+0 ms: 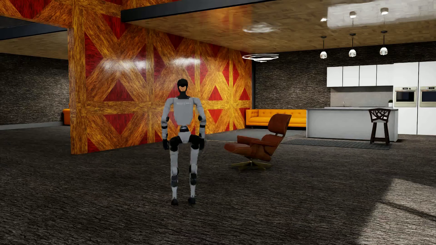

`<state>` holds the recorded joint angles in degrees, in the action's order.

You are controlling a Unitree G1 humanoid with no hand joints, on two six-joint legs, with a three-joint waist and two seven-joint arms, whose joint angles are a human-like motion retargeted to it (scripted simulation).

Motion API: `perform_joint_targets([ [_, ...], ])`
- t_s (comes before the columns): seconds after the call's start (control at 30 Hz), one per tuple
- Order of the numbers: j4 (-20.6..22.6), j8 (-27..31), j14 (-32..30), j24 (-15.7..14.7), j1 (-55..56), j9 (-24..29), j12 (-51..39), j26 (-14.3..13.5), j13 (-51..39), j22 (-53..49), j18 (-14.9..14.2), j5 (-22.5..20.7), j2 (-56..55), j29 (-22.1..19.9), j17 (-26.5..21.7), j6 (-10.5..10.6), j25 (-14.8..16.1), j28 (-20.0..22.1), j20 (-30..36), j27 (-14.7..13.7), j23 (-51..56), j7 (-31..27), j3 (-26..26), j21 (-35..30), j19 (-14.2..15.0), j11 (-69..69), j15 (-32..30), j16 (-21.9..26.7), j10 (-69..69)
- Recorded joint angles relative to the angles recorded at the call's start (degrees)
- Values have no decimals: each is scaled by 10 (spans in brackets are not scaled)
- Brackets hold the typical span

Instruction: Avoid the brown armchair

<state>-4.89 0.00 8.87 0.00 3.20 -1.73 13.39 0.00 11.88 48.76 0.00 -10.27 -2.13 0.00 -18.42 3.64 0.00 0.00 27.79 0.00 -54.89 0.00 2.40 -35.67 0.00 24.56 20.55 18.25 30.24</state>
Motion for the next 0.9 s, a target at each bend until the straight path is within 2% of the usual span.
perform_joint_targets([
  [0.1,-2,0,2,0,-5,-1,-19,0,-11,-15,0,-5,-15,0,-3,5,0,0,-11,0,24,0,-3,14,0,-6,-36,-9,-3],
  [0.27,-3,0,27,0,-21,1,-22,0,-17,-11,0,-11,-19,0,7,9,0,0,-10,0,51,0,-3,17,0,0,-54,-12,-11],
  [0.3,4,0,32,0,-7,6,-23,0,-22,-13,0,-7,-27,0,12,3,0,0,-15,0,51,0,-19,22,0,4,-66,-10,-10],
  [0.33,2,0,43,0,-1,8,-16,0,-20,-11,0,-13,-27,0,10,5,0,0,-11,0,56,0,-4,1,0,6,-74,-8,1],
  [0.4,3,0,71,0,44,21,0,0,-19,-9,0,-16,-12,0,7,3,0,0,-20,0,54,0,2,-8,0,10,-60,-3,71],
  [0.43,-7,0,64,0,75,37,4,0,-25,2,0,-25,14,0,1,11,0,0,-17,0,48,0,7,-23,0,5,-49,-5,139],
  [0.47,-1,0,70,0,109,50,8,0,-17,1,0,-23,28,0,-18,12,0,0,-10,0,95,0,12,-15,0,4,-39,-6,195],
  [0.5,-2,0,74,0,140,47,18,0,-23,4,0,-12,38,0,-24,6,0,0,-6,0,93,0,38,-28,0,1,-25,-6,238],
  [0.57,5,0,57,0,186,53,36,0,-37,9,0,0,74,0,-22,-9,0,0,-7,0,95,0,62,-26,0,-12,-1,1,212],
  [0.6,-3,0,41,0,222,55,37,0,-56,17,0,8,68,0,-13,-17,0,0,-1,0,75,0,91,-6,0,-10,10,7,192],
  [0.7,-12,0,-16,0,275,70,49,0,-79,58,0,10,147,0,-13,-16,0,0,-4,0,77,0,102,-1,0,-19,78,8,118],
  [0.77,-10,0,-22,0,295,76,52,0,-93,80,0,13,190,0,-13,-17,0,0,-10,0,64,0,114,-3,0,-22,97,7,82],
  [0.8,-28,0,-14,0,302,73,51,0,-97,85,0,10,209,0,-11,-17,0,0,-7,0,49,0,134,-11,0,-33,87,9,98],
  [0.83,-12,0,-16,0,310,68,51,0,-88,90,0,24,222,0,-25,-22,0,0,-1,0,73,0,143,-43,0,-29,76,10,114],
  [0.87,-6,0,2,0,332,59,52,0,-78,97,0,41,213,0,-8,-29,0,0,-6,0,44,0,160,-3,0,-13,48,7,160],
  [0.9,1,0,21,0,316,60,60,0,-72,84,0,52,222,0,-8,-41,0,0,-2,0,34,0,166,-45,0,13,1,17,191],
])
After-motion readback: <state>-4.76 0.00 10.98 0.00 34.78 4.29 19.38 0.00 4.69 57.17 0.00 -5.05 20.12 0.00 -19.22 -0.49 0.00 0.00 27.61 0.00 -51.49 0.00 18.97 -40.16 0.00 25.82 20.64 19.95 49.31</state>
